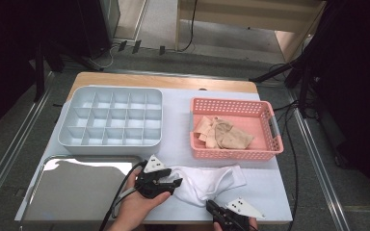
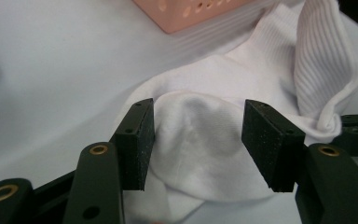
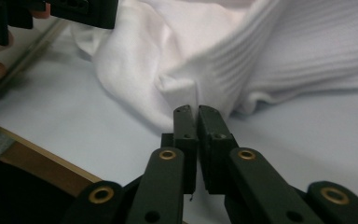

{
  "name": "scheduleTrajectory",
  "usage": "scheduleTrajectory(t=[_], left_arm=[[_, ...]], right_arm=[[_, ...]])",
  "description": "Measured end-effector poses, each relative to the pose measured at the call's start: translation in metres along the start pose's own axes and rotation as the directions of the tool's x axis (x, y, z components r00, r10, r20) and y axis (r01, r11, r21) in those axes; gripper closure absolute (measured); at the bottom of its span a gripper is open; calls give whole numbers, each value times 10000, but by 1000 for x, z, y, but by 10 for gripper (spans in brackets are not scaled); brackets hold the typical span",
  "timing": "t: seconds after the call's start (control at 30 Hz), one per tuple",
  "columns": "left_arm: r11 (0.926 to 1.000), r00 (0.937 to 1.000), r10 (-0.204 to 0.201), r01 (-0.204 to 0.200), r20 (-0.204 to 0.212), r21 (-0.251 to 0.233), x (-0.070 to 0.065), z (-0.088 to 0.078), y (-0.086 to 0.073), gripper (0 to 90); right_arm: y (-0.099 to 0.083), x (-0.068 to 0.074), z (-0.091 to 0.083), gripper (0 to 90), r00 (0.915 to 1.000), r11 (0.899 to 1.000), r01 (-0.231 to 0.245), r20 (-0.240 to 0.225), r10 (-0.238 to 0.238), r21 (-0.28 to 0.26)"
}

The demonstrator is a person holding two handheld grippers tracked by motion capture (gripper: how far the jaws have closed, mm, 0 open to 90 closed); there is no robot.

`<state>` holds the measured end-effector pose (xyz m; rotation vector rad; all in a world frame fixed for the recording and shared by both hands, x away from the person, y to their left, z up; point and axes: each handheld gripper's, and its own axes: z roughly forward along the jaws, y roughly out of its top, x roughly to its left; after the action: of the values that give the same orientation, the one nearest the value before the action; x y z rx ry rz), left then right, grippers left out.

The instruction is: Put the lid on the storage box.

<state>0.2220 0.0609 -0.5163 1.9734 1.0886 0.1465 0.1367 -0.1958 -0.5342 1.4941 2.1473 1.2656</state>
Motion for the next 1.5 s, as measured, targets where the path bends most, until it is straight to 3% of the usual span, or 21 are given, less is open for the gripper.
scheduleTrajectory(t=[0.07, 0.1, 0.17, 0.23, 0.33, 0.43, 0.6, 0.63, 0.73, 0.77, 0.83, 0.87, 0.93, 1.03, 1.07, 1.1, 1.13, 1.17, 1.23, 1.3, 1.5], left_arm=[[9998, 9998, 164, -162, -151, 122, -4, 4, 0, 545], [9985, 9985, 481, -474, -269, 279, -7, 6, -1, 698], [9981, 9983, 546, -540, -208, 288, -7, 6, -2, 816], [9967, 9972, 747, -744, -76, 325, -8, 4, -3, 845], [9961, 9961, 878, -877, -47, 97, -8, 0, -3, 848], [9958, 9958, 912, -911, -11, 119, -9, 1, -5, 848], [9946, 9946, 1034, -1034, -35, 89, -11, 0, -8, 843], [9937, 9937, 1120, -1119, -80, 63, -11, -1, -8, 843], [9921, 9921, 1249, -1249, -83, 72, -12, -2, -10, 844], [9916, 9915, 1297, -1297, -53, 22, -12, -3, -11, 849], [9910, 9910, 1341, -1341, -44, -24, -12, -5, -11, 854], [9910, 9910, 1338, -1338, -18, -91, -12, -6, -11, 863], [9900, 9903, 1389, -1389, -15, -249, -12, -9, -11, 871], [9851, 9928, 1176, -1197, -242, -1237, -7, -24, -5, 875], [9851, 9928, 1176, -1197, -242, -1237, -7, -24, -5, 875], [9751, 9933, 1043, -1118, -491, -1917, -4, -33, -1, 874], [9751, 9933, 1043, -1118, -491, -1917, -4, -33, -1, 874], [9663, 9920, 1063, -1193, -686, -2282, -1, -38, 0, 871], [9584, 9889, 1194, -1380, -880, -2498, 1, -41, -2, 866], [9686, 9870, 1405, -1533, -779, -1955, 4, -35, -12, 837], [9743, 9836, 1783, -1805, -282, -1350, 0, -32, -26, 740]], right_arm=[[-2, -1, 0, 892, 9999, 9999, -129, 103, 128, 78], [-1, -3, -2, 891, 9998, 9998, -158, 92, 157, 131], [-1, -5, -4, 867, 9998, 9998, -149, 104, 148, 129], [1, -7, -8, 849, 9998, 9998, -195, 10, 195, -63], [23, -18, -28, 812, 9979, 9911, -476, 371, 526, -1245], [39, -20, -33, 771, 9964, 9868, -549, 549, 639, -1521], [74, -25, -5, 607, 9872, 9843, -1382, 643, 1458, -1094], [82, -23, 9, 459, 9773, 9801, -1779, 1002, 1864, -883], [86, -20, 23, 367, 9677, 9820, -1794, 1693, 1870, -591], [86, -21, 35, 396, 9569, 9858, -1682, 2405, 1628, 18], [84, -22, 40, 492, 9501, 9866, -1605, 2754, 1467, 279], [80, -26, 41, 686, 9495, 9830, -1793, 2688, 1621, 406], [75, -33, 38, 868, 9616, 9817, -1895, 2058, 1814, 202], [78, -39, 17, 891, 9732, 9715, -2039, 825, 2145, -1206], [78, -39, 17, 891, 9732, 9715, -2039, 825, 2145, -1206], [82, -41, 3, 892, 9759, 9467, -2156, -202, 2171, -2394], [82, -41, 3, 892, 9759, 9467, -2156, -202, 2171, -2394], [81, -42, -9, 885, 9854, 9303, -1694, -376, 1662, -3255], [79, -43, -11, 882, 9876, 9293, -1559, -339, 1535, -3349], [60, -55, -12, 881, 9858, 9378, -1675, -380, 1638, -3039], [16, -76, -18, 850, 9708, 9531, -2335, 86, 2396, -1924]])
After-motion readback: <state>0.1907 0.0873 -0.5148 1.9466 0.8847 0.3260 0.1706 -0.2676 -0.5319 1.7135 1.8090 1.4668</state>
